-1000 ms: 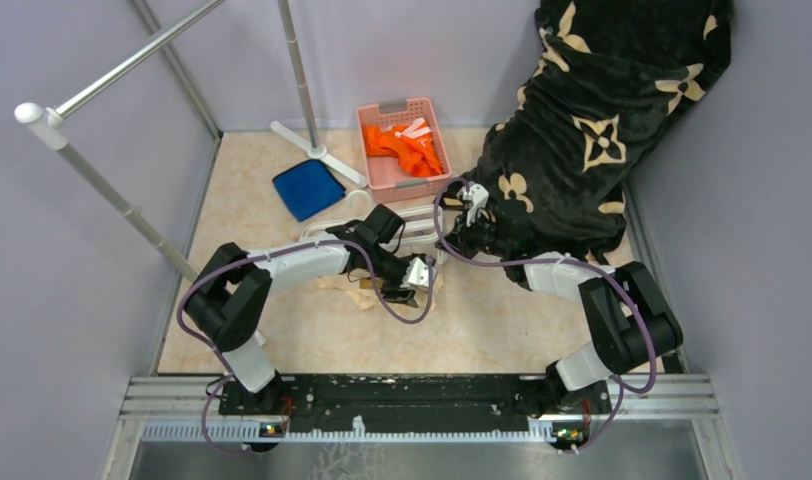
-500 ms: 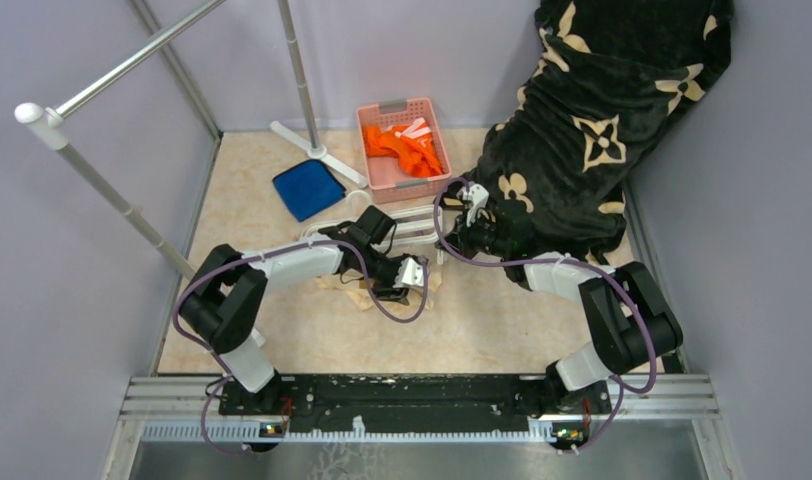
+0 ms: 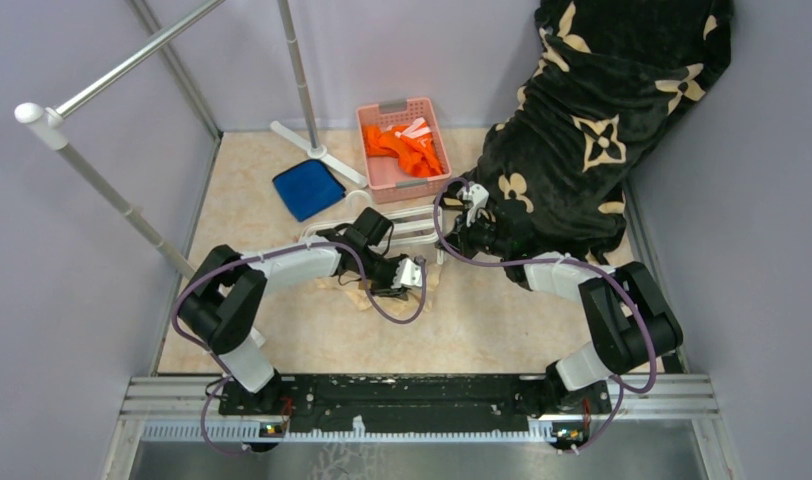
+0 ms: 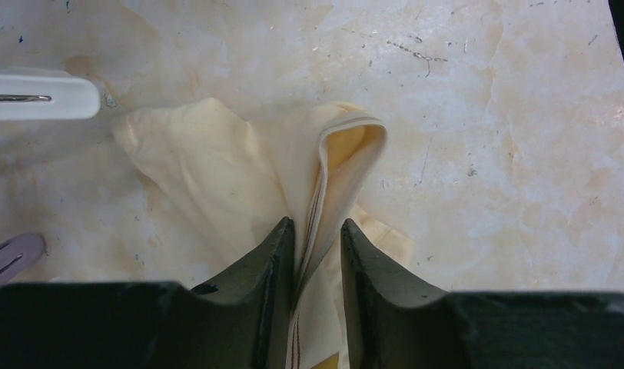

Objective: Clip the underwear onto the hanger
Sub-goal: Clamp the underwear onto the hanger.

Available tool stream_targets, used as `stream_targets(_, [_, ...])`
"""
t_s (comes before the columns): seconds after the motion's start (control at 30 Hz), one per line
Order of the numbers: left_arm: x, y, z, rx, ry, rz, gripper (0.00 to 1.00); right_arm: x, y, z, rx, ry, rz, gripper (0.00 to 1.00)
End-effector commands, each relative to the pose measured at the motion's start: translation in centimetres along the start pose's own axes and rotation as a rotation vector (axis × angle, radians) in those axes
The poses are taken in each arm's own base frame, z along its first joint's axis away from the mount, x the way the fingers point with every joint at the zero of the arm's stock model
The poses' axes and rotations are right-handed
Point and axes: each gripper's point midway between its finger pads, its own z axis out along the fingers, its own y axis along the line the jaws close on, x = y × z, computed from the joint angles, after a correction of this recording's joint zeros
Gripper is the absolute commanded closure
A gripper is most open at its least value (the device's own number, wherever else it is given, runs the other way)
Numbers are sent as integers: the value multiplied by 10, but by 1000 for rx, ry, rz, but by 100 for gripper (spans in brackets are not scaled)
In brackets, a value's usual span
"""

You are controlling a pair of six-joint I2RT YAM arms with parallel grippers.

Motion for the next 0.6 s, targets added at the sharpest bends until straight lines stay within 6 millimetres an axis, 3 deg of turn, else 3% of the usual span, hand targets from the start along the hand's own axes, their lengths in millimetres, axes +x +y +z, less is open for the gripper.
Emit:
stream_targets(0.0, [-11,-2,-4,-2,-55,6,69,-27,10,4,-42,-75,-60,100])
stream_targets(0.27, [-27,-6,-10,-75,-39,-22,99,-41,31,-2,-84,-121,-51,100])
stream_targets(0.57, [-40,-6,-15,-206,-60,-130,100,-49,73,-9,-178,-174,51,100])
